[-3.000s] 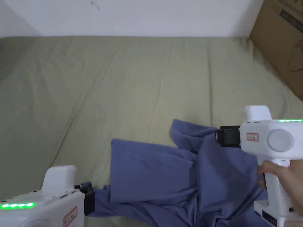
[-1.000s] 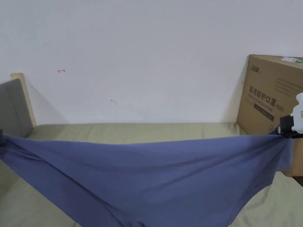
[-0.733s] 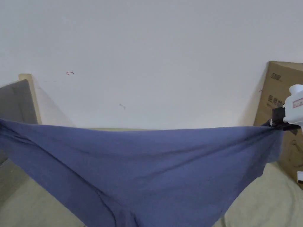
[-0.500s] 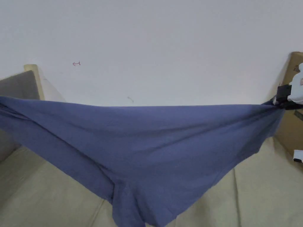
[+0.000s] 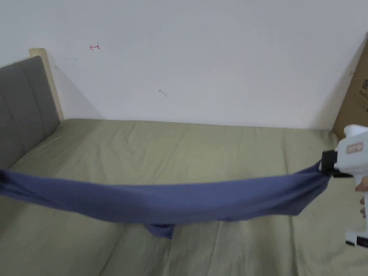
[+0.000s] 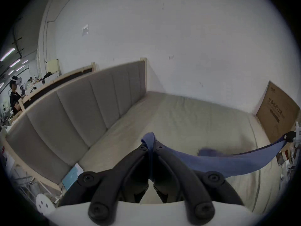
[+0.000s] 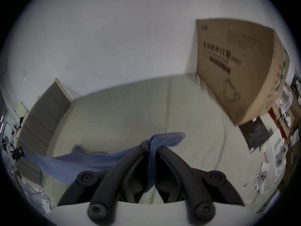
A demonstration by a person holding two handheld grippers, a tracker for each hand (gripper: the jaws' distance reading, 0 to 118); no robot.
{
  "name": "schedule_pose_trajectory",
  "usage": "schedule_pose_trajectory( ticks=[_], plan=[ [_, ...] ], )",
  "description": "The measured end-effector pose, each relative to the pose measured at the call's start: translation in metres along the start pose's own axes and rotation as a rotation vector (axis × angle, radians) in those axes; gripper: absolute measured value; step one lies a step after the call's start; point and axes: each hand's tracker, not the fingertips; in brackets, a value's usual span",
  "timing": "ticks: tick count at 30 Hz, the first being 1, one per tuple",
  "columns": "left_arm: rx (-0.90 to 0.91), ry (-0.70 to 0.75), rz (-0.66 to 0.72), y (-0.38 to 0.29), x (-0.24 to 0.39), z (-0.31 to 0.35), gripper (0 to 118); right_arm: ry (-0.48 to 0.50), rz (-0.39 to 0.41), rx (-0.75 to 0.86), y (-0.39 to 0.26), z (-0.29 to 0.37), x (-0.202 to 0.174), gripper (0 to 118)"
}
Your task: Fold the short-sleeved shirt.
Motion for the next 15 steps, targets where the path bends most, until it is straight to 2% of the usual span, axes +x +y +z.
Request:
schedule_pose_trajectory(
  ticks=[4,7,15],
  plan=[
    [-0.085,0.020,0.017,-0.048,-0.010,0.005,2,-0.019,0.035,-0.137,-0.068,-0.026,0.012,5],
    [-0.146,0.006,0.036,-0.081,-0.017,0.020,2,-0.056,0.027,-0.199,-0.115,-0.035,0.025,5],
    [-0.291,0.021,-0.034,-0.178,-0.019,0.068,2,-0.058,-0.007,-0.249,-0.209,-0.007,0.054,5]
  ],
)
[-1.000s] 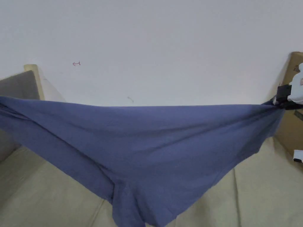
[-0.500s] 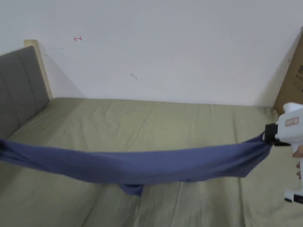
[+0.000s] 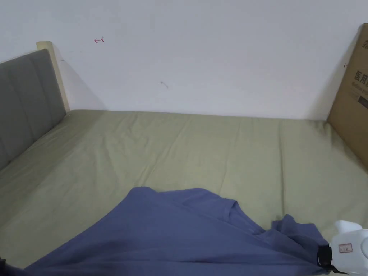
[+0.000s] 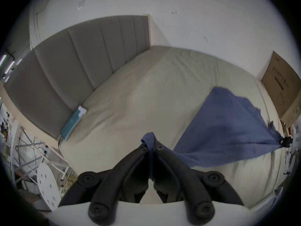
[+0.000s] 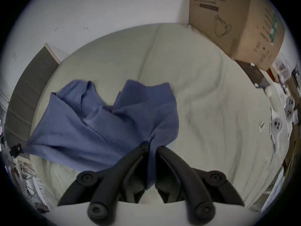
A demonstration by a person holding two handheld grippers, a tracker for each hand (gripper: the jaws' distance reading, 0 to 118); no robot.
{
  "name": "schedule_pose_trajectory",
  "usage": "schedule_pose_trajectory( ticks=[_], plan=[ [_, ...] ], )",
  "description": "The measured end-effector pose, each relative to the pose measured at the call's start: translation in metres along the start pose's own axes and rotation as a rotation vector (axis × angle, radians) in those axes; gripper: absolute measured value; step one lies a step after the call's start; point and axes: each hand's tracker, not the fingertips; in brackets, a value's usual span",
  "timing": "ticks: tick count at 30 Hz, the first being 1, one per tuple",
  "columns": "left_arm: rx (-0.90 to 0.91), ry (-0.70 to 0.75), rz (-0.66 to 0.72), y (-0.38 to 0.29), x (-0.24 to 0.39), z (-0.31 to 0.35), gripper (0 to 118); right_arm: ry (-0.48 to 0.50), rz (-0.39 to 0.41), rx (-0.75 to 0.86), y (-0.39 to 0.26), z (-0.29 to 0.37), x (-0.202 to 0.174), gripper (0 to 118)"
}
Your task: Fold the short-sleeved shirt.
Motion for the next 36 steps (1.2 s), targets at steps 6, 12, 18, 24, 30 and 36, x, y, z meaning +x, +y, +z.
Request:
schedule_pose_trajectory(
  ticks=[6,12,18,24,30,36],
  plan=[
    [-0.106,-0.010,-0.026,-0.070,-0.023,-0.003,2,0.034,-0.080,-0.009,-0.057,0.014,0.021,5],
    [-0.117,-0.036,-0.015,-0.097,-0.035,-0.008,2,0.040,-0.088,0.015,-0.086,0.026,0.021,5],
    [-0.083,-0.081,0.000,-0.088,-0.023,0.003,79,-0.006,-0.067,0.039,-0.084,0.038,0.016,82],
    [0.028,-0.208,-0.021,-0.064,0.015,0.037,86,0.027,-0.078,0.169,-0.084,0.070,0.021,81],
    [0.141,-0.316,-0.116,-0.069,0.082,0.053,0,0.011,-0.075,0.234,-0.124,0.090,0.013,4],
    [0.068,-0.390,-0.150,-0.084,0.129,0.039,0,0.024,-0.115,0.189,-0.146,0.071,0.023,0]
  ],
)
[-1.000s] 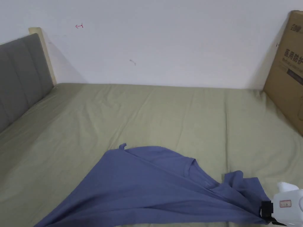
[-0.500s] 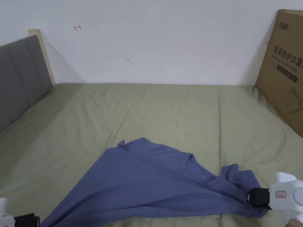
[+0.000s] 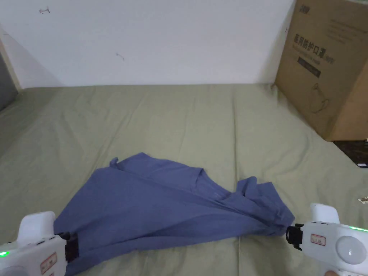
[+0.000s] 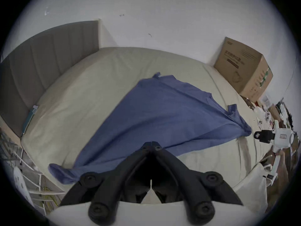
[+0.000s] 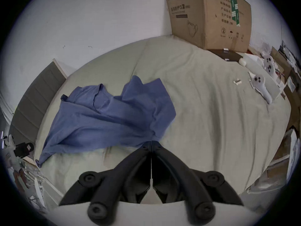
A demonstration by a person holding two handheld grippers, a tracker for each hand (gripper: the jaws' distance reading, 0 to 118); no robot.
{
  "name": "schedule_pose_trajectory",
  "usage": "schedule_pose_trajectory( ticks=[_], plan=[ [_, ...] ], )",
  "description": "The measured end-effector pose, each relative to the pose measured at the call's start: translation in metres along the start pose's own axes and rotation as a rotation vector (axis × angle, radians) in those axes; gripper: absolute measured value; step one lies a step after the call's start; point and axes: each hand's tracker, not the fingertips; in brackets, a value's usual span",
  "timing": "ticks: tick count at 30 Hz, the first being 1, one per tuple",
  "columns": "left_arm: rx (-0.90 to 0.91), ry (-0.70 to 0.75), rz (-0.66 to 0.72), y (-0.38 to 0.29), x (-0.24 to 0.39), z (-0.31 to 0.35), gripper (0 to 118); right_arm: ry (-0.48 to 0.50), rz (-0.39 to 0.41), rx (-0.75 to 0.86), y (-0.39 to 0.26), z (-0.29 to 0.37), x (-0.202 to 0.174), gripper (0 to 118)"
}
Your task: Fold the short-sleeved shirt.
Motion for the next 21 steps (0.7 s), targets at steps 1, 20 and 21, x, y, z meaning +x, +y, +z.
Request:
schedule_pose_trajectory(
  ticks=[1,20,21],
  plan=[
    [-0.007,-0.003,-0.015,0.000,0.005,-0.002,0,0.004,-0.003,-0.002,0.001,-0.001,0.003,0],
    [-0.130,-0.046,-0.104,0.030,0.030,-0.077,0,0.018,-0.029,-0.077,0.044,-0.084,0.009,0],
    [-0.131,-0.044,-0.103,0.032,0.028,-0.080,0,0.011,-0.009,-0.080,0.046,-0.081,0.005,0]
  ],
)
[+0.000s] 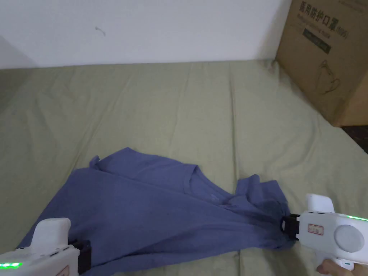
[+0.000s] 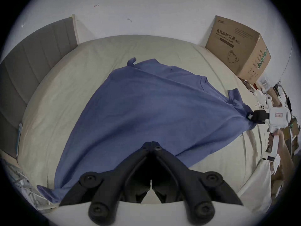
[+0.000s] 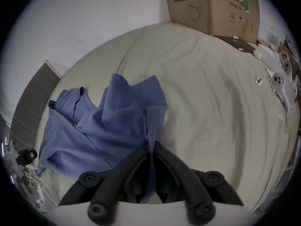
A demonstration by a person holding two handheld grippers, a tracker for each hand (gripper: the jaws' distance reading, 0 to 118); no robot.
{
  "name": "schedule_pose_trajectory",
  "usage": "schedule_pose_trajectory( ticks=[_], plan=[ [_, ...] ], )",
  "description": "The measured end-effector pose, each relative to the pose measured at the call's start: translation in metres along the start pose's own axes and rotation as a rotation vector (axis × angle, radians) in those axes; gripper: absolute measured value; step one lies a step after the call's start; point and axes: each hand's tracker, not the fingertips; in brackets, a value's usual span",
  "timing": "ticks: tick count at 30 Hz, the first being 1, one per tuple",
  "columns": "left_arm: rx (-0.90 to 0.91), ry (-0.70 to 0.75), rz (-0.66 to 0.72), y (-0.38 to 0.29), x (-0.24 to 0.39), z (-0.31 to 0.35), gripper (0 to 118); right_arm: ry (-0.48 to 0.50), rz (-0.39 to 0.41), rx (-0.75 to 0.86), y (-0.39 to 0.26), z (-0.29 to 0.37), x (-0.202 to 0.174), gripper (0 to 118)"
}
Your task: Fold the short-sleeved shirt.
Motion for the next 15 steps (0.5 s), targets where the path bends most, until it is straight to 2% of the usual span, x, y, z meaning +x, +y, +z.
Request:
schedule_pose_trajectory(
  ticks=[2,6,12,15],
  plan=[
    [-0.007,0.001,0.000,0.008,-0.006,-0.007,0,-0.006,0.018,0.005,0.002,0.004,-0.003,0],
    [0.008,0.016,-0.012,0.034,-0.020,-0.020,0,-0.012,-0.004,0.013,0.009,0.005,-0.003,0],
    [0.058,0.026,0.078,0.115,-0.075,-0.062,0,-0.029,0.008,0.004,0.013,0.002,-0.004,0],
    [0.014,0.013,0.082,0.153,-0.095,-0.094,0,-0.035,0.000,-0.002,0.015,0.002,-0.004,0]
  ],
)
